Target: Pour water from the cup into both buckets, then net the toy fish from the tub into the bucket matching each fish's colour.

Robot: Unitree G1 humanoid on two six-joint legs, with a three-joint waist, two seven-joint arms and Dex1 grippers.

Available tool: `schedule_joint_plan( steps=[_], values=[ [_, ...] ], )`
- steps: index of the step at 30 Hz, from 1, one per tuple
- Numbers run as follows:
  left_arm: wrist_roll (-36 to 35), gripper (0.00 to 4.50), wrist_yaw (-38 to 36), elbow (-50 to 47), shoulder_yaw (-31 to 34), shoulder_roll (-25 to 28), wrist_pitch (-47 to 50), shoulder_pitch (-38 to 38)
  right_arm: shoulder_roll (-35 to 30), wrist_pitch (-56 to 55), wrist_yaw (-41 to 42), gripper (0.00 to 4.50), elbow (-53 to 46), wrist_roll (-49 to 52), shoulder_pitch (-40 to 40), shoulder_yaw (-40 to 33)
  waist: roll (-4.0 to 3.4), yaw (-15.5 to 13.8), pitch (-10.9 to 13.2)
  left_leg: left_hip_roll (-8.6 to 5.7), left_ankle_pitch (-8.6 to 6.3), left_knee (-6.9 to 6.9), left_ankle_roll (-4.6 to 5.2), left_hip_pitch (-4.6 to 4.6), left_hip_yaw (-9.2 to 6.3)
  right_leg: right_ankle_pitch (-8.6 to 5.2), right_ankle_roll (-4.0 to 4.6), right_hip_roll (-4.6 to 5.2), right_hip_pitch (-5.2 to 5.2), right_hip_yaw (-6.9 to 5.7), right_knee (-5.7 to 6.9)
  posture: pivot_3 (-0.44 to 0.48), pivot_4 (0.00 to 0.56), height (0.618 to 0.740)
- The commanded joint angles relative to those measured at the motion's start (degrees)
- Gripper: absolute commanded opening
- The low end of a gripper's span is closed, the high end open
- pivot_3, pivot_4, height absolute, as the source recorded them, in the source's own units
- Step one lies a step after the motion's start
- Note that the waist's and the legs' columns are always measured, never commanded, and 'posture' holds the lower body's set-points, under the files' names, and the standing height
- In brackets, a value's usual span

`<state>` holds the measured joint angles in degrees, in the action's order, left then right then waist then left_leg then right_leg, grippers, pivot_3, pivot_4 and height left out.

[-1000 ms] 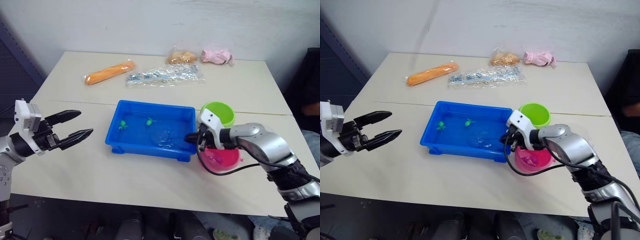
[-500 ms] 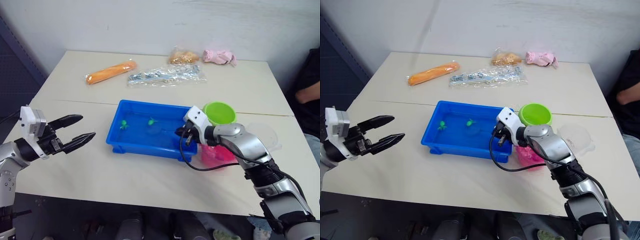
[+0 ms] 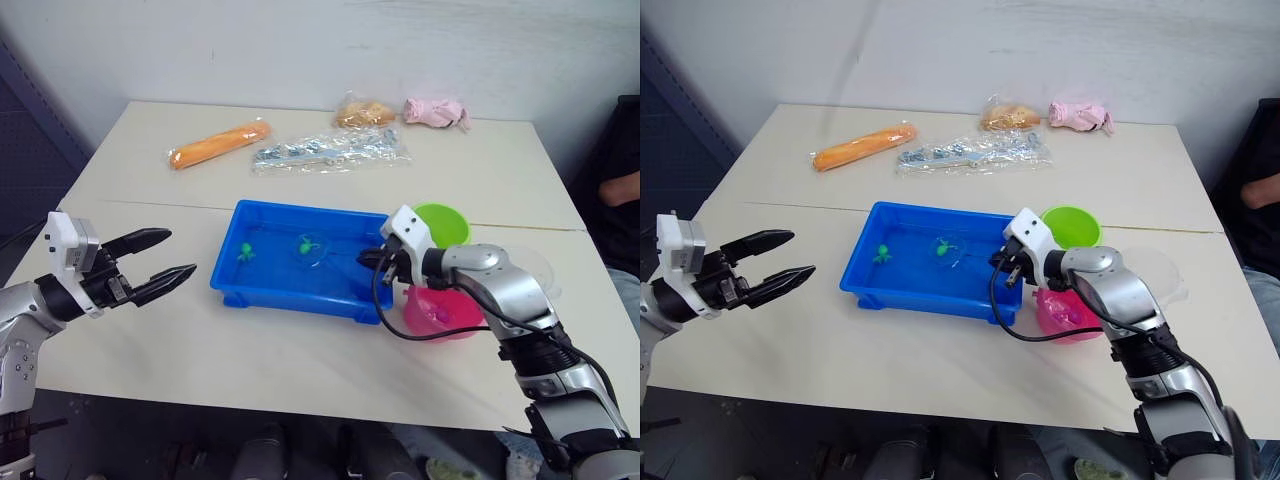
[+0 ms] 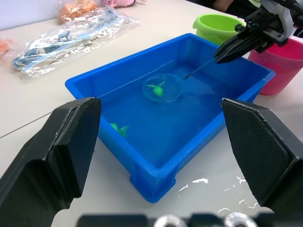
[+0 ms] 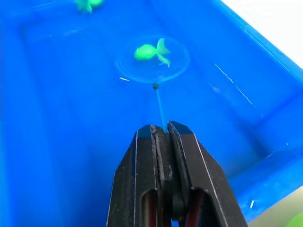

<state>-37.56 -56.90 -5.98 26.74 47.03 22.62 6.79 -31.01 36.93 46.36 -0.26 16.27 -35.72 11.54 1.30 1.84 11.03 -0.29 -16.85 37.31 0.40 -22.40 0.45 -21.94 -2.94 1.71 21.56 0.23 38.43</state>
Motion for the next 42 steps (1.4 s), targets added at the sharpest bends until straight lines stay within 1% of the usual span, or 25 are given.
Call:
schedule_joint_plan(
  steps=[1,6,13,19,23,29,36,39,42],
  values=[
    [-0.10,4.36,0.27,-0.36,0.39,-0.14,-0.99,1.21,-1.20,-2.01,3.53,0.00,-3.72,2.95,0.97,-3.49,0.00,-0.03,0.00,0.00,0.00,0.00,0.00,0.00,0.00,0.00,0.00,0.00,0.00,0.00,0.00,0.000,0.150,0.740],
    [0.20,4.36,0.13,0.79,-1.04,-0.63,-1.35,2.95,-3.59,-4.76,7.90,0.00,-8.90,7.58,5.57,-9.01,0.00,-0.16,0.00,0.00,0.00,-0.03,0.00,0.00,-0.01,0.00,0.00,0.00,-0.02,-0.01,-0.05,0.000,0.150,0.740],
    [1.01,4.36,-0.29,2.48,-3.80,-1.88,-2.40,6.22,-8.10,-2.52,7.23,0.00,-15.01,11.07,11.06,-16.54,0.00,-0.09,0.00,0.00,0.00,-0.03,0.00,0.00,-0.01,0.00,0.00,0.00,-0.05,-0.01,-0.08,0.000,0.150,0.740],
    [1.95,4.36,-1.01,4.48,-7.29,-3.20,-3.41,10.82,-11.37,-7.85,8.98,0.00,-19.00,11.88,16.82,-22.00,0.00,-0.25,0.00,0.00,0.01,-0.02,-0.01,0.01,-0.01,0.00,0.00,-0.03,-0.07,-0.02,-0.08,0.000,0.150,0.740],
    [2.63,4.36,-1.34,5.64,-9.20,-4.14,-3.81,13.43,-13.13,-11.45,9.93,0.00,-19.74,10.37,20.46,-22.83,0.00,-0.16,0.00,0.00,0.01,0.00,-0.01,0.02,0.00,0.00,-0.01,-0.04,-0.08,0.00,-0.06,0.000,0.150,0.740],
    [3.80,4.36,-2.27,7.29,-13.51,-6.67,-4.01,17.62,-12.75,-12.14,8.97,0.00,-22.97,13.88,26.97,-27.57,0.00,-0.37,0.00,0.00,0.03,0.05,-0.05,0.00,-0.01,0.00,-0.01,-0.05,-0.10,-0.01,-0.04,0.000,0.150,0.740],
    [4.82,4.36,-3.72,9.98,-17.11,-8.88,-3.82,22.62,-14.48,-10.48,8.04,0.00,-25.90,17.98,32.05,-36.00,0.00,-0.27,0.00,0.00,0.08,0.09,-0.13,0.05,0.00,0.00,-0.01,-0.09,-0.11,0.02,0.09,0.000,0.150,0.740],
    [4.71,4.36,-3.81,10.51,-18.03,-10.20,-3.55,24.36,-15.71,-10.60,7.94,0.00,-25.52,18.89,33.34,-39.71,0.00,-0.29,0.00,0.00,0.10,0.10,-0.15,0.06,-0.01,0.01,-0.01,-0.10,-0.12,0.02,0.12,0.000,0.150,0.740],
    [4.38,4.36,-3.25,10.12,-18.81,-11.74,-2.63,25.63,-17.27,-12.29,8.43,0.00,-23.35,17.58,34.65,-42.90,0.00,-0.43,0.00,0.00,0.11,0.13,-0.15,0.05,-0.01,0.00,-0.01,-0.10,-0.14,0.01,0.12,0.000,0.150,0.740]
  ],
)
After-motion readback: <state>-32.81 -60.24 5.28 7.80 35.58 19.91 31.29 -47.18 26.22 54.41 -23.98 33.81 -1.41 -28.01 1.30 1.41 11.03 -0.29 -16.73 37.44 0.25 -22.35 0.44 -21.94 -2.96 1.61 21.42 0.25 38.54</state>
